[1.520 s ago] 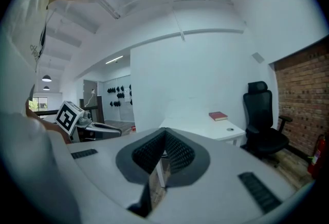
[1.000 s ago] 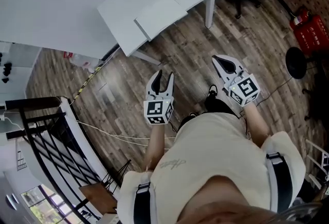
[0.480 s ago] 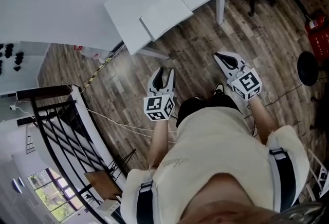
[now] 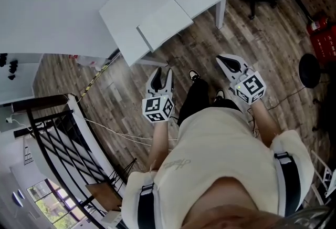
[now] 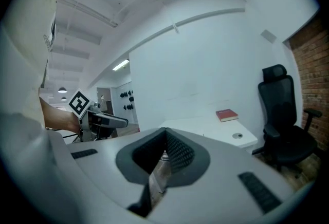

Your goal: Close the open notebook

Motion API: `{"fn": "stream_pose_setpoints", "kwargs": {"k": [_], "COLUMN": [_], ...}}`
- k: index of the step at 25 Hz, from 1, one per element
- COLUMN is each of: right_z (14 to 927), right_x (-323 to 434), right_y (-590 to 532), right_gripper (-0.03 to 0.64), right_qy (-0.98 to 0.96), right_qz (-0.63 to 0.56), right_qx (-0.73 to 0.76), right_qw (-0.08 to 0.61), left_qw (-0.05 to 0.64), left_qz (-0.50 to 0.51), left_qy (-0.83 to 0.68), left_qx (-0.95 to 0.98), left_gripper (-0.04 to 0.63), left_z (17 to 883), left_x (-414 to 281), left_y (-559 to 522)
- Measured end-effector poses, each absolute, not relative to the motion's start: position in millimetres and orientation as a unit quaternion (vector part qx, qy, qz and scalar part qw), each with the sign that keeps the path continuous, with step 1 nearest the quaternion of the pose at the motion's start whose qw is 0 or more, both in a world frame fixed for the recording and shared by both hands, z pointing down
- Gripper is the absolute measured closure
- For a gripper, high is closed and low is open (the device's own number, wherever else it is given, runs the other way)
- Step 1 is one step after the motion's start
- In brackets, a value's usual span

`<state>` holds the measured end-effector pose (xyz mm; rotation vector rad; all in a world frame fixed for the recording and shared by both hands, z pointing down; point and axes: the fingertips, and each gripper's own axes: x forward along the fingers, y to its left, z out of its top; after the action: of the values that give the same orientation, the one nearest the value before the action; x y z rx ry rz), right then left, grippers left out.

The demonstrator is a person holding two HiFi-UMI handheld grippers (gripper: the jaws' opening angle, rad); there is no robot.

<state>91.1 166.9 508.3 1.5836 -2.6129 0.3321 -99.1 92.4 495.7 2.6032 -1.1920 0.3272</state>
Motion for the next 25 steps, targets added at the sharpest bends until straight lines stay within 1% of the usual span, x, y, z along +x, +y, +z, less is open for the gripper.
{"fn": "stream_pose_setpoints", "kwargs": {"k": [4,7,11,16,25], "right_z": [505,500,478,462,489], "right_x": [99,102,88,64,54], "right_y": [135,104,43,-14,-66], "right_gripper": [0.609,0.609,0.609,0.609,0.609], "right_qy": [-0.842,-0.841,-0.852,-0.846,-0.838], "right_qz": [0.116,0.118,0.078,0.044,0.094], "right_qx": [0.526,0.527,0.515,0.527,0.53], "right_qw": [0.031,0.024,0.042,0.063,0.084], "left_qw": [0.143,0.137,0.123,0.133,0.158], "left_qz": [0.107,0.093,0.079,0.102,0.106], "left_qy": [-0.403,-0.401,-0.401,-0.39,-0.362], "left_qx": [0.897,0.901,0.904,0.905,0.913], "left_gripper": [0.413,0.413,0.413,0.413,0.413], "left_z": [503,496,484,501,524], "left_x": [-92,-86,-87,-102,-105], "left_y": [51,16,-39,-89,-156]}}
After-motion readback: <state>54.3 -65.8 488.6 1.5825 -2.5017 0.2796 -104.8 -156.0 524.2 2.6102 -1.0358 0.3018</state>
